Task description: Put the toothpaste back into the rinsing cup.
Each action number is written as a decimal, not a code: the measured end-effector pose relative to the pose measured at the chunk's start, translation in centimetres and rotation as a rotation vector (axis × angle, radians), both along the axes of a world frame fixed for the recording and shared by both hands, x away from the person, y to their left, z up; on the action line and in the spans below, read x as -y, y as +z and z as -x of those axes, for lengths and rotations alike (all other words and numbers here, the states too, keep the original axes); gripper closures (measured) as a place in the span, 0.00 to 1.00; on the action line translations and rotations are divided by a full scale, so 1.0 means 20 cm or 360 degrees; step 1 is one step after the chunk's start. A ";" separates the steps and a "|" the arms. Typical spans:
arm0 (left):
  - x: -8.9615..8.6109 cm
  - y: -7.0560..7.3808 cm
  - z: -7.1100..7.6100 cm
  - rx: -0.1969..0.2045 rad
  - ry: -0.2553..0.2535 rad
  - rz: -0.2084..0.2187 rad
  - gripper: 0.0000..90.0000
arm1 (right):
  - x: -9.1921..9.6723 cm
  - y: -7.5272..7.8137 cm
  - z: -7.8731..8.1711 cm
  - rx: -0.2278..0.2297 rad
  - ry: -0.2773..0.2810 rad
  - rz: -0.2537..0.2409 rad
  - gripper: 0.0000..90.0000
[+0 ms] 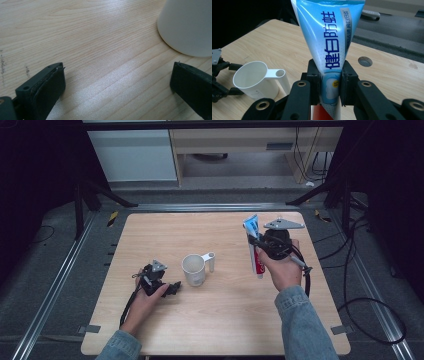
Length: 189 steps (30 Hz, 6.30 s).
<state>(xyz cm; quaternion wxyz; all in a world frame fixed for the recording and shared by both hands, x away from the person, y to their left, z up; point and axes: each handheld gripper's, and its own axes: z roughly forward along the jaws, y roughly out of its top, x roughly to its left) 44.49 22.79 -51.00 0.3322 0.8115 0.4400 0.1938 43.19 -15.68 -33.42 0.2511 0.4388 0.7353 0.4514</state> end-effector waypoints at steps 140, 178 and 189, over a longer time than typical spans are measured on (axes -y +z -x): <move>0.00 0.00 0.01 0.0006 -0.0011 0.0004 0.00 | -0.83 -0.17 0.01 0.0361 0.0036 -0.0363 0.82; 0.00 0.00 0.01 0.0005 -0.0014 0.0003 0.00 | -0.83 -0.45 -0.03 0.0230 -0.0013 -0.0322 0.81; 0.00 0.00 0.01 0.0005 -0.0015 0.0003 0.00 | -0.84 -0.48 -0.02 0.0213 -0.0007 -0.0324 0.81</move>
